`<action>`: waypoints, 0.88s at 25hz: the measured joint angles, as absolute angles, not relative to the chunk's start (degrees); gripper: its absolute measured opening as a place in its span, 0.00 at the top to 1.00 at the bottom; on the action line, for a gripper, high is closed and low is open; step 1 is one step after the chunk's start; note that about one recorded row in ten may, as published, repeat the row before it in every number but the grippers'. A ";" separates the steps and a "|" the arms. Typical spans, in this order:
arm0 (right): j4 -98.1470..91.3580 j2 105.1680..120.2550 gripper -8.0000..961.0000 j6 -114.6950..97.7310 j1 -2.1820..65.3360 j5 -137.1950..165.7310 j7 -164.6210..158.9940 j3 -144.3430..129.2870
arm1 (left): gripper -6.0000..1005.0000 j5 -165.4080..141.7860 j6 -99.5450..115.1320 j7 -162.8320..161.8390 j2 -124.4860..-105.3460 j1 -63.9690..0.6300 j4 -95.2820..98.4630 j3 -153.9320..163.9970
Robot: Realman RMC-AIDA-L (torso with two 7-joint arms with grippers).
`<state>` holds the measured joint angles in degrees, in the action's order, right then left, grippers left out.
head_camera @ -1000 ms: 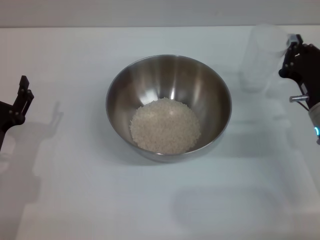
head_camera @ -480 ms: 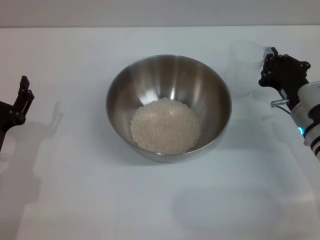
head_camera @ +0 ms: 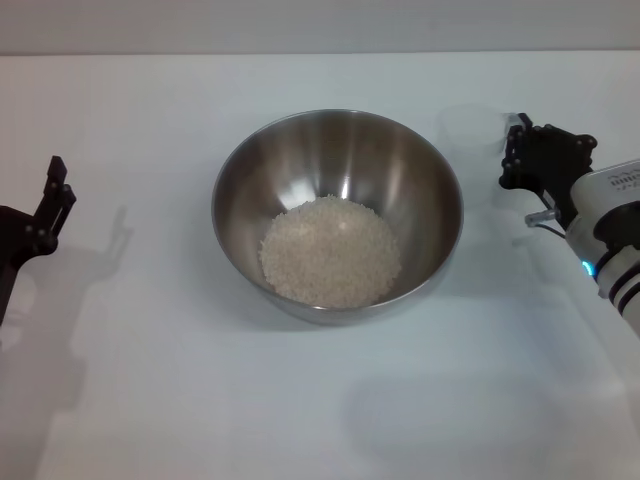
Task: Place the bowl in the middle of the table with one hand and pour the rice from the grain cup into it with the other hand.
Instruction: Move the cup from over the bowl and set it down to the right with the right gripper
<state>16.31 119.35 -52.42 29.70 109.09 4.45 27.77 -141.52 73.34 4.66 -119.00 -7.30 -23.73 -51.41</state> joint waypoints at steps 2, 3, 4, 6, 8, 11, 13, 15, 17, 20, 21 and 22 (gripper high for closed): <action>16.19 119.35 0.95 -51.73 30.06 109.45 4.46 27.77 | 0.19 -141.51 73.36 4.66 -119.00 -7.33 -23.73 -51.25; 16.19 119.35 0.95 -51.73 30.06 109.45 4.46 27.77 | 0.19 -141.50 73.37 4.66 -119.00 -7.34 -23.73 -51.23; 16.17 119.35 0.95 -51.62 30.10 109.52 4.46 27.77 | 0.19 -141.50 73.37 4.66 -119.00 -7.35 -23.73 -51.23; 16.16 119.35 0.95 -51.56 30.14 110.29 4.47 27.77 | 0.19 -141.50 73.39 4.66 -119.00 -7.35 -23.73 -51.23; 16.16 119.37 0.95 -51.55 30.15 111.44 4.48 27.77 | 0.19 -141.50 73.39 4.65 -119.00 -7.32 -23.73 -51.19; 16.17 119.40 0.95 -51.54 30.15 112.26 4.48 27.77 | 0.19 -141.50 73.40 4.66 -119.00 -7.28 -23.73 -51.16; 16.17 119.41 0.95 -51.52 30.15 112.31 4.48 27.77 | 0.19 -141.51 73.48 4.66 -119.00 -7.23 -23.73 -51.15; 16.17 119.42 0.94 -51.51 30.15 112.30 4.48 27.77 | 0.19 -141.51 73.50 4.66 -119.00 -7.18 -23.73 -51.15; 16.19 119.46 0.94 -51.50 29.89 112.30 4.42 27.77 | 0.19 -141.51 73.50 4.66 -119.00 -7.28 -23.73 -51.15; 16.23 119.51 0.79 -51.50 29.67 112.30 4.44 27.78 | 0.19 -141.51 73.50 4.66 -119.00 -7.35 -23.73 -51.15; 16.26 119.54 0.74 -51.50 29.49 112.31 4.45 27.77 | 0.19 -141.51 73.50 4.66 -119.00 -7.44 -23.73 -51.15; 16.29 119.56 0.73 -51.50 29.28 112.30 4.45 27.78 | 0.19 -141.51 73.50 4.66 -119.00 -7.52 -23.73 -51.15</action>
